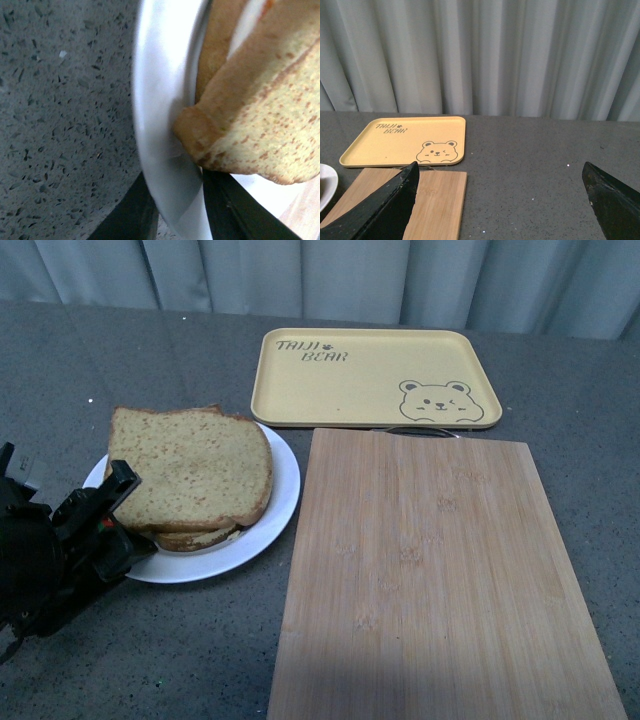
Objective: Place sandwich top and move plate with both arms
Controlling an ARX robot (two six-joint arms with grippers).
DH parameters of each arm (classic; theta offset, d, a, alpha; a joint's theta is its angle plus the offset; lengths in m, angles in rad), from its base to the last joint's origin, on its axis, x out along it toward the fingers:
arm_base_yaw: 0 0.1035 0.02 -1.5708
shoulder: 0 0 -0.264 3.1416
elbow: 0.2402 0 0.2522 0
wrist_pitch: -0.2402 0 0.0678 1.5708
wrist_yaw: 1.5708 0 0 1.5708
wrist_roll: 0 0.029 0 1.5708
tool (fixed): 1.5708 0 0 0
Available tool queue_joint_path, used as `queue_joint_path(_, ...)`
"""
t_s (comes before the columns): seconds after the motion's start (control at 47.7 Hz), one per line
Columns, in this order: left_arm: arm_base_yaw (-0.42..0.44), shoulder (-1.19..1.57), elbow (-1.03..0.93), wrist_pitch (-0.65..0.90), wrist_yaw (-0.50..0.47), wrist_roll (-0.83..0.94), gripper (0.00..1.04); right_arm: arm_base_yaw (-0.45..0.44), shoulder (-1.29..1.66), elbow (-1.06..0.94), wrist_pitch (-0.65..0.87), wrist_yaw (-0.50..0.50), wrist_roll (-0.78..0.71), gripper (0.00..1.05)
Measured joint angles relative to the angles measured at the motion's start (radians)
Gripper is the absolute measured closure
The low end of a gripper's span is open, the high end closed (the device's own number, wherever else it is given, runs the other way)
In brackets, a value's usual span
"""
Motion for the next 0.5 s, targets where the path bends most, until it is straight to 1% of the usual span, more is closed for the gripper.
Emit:
queue_joint_path(0.147, 0.011, 0.01, 0.005, 0.043, 0.037, -0.053, 0.93, 0.0, 0.0, 0.0, 0.0, 0.0, 0.0, 0.09)
queue_joint_path(0.21, 0.02, 0.014, 0.004, 0.08, 0.081, -0.095, 1.0, 0.0, 0.0, 0.0, 0.0, 0.0, 0.0, 0.09)
queue_joint_path(0.315, 0.027, 0.026, -0.015, 0.138, 0.116, -0.145, 1.0, 0.0, 0.0, 0.0, 0.0, 0.0, 0.0, 0.09)
queue_joint_path(0.441, 0.035, 0.038, -0.06, 0.3, 0.17, -0.269, 1.01, 0.0, 0.0, 0.0, 0.0, 0.0, 0.0, 0.09)
queue_joint_path(0.503, 0.034, 0.039, -0.078, 0.385, 0.177, -0.328, 1.01, 0.0, 0.0, 0.0, 0.0, 0.0, 0.0, 0.09)
